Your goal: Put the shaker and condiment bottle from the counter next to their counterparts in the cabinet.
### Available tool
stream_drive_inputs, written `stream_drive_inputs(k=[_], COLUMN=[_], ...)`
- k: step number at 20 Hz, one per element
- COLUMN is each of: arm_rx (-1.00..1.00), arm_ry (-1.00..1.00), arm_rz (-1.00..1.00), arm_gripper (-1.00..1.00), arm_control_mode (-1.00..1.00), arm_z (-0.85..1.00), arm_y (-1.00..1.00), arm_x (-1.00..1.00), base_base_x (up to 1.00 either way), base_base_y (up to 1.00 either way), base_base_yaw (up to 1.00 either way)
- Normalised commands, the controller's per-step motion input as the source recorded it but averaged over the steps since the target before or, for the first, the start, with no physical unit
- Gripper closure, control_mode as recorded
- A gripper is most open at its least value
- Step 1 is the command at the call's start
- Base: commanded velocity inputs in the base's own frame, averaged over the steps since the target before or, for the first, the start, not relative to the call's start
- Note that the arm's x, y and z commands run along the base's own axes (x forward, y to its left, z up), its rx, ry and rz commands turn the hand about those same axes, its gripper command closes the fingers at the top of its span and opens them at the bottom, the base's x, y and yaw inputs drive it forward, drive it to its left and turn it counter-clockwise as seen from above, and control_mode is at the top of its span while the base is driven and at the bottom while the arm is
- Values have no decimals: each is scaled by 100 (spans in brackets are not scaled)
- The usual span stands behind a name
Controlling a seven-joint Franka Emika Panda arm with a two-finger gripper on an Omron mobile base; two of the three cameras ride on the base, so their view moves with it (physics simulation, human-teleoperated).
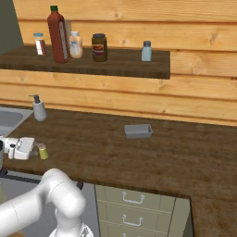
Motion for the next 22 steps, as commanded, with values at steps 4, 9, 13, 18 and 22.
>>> stream_drive_inputs(k=[4,9,13,18,22], arm_rx=[1,1,2,2,0], arm_ry=[4,3,2,3,9], arm_rz=[0,-1,-4,-5,-6], arm_gripper=[-100,-100,-100,100,100], arm_control_mode=[-100,-100,-100,-100,-100], arm_z=[-2,-9,-6,-3,-12], arm_y=[-1,-8,-23,-13,4], arm_x=[8,0,3,11,3], base_base_x=[0,0,0,0,0], base_base_y=[0,0,0,0,0], base_base_yaw=[0,0,0,0,0])
